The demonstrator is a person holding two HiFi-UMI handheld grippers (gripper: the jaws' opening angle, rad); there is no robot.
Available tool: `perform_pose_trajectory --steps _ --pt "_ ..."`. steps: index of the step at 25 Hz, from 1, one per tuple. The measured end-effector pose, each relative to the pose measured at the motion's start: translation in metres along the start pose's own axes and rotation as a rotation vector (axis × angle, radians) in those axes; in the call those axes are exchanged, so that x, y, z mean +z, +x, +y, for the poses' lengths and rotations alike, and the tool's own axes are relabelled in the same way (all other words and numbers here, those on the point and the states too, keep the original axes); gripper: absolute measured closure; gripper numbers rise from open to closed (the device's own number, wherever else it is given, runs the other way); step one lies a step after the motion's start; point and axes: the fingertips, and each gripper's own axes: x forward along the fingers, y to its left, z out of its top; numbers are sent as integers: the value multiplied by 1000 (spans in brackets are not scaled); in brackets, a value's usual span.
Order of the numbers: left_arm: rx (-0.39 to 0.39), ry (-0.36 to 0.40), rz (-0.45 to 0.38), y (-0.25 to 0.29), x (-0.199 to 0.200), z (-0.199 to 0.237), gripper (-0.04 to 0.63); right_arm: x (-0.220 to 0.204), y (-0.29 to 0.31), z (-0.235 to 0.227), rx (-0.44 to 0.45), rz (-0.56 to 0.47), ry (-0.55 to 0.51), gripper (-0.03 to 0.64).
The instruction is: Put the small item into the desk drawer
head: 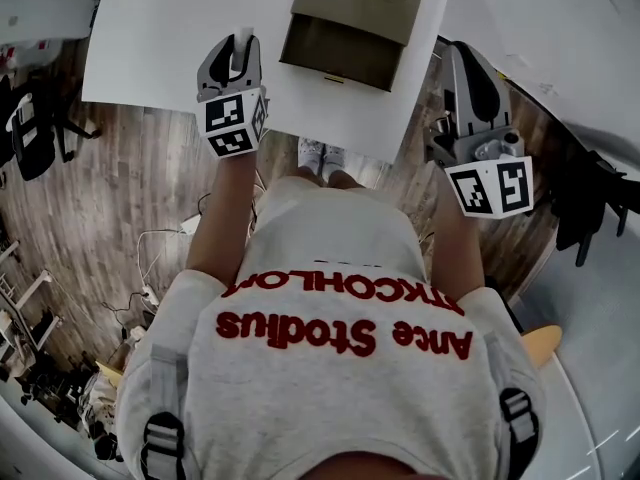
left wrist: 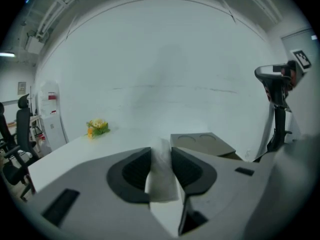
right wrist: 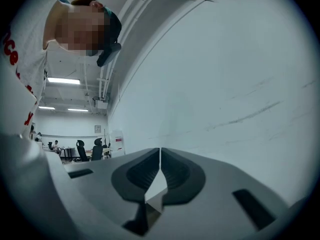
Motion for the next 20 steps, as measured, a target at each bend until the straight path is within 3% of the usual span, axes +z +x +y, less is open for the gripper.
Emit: perform_pose_trajectory --steps 20 --pt "-40 34 -392 -62 145 16 463 67 3 13 -68 -148 -118 609"
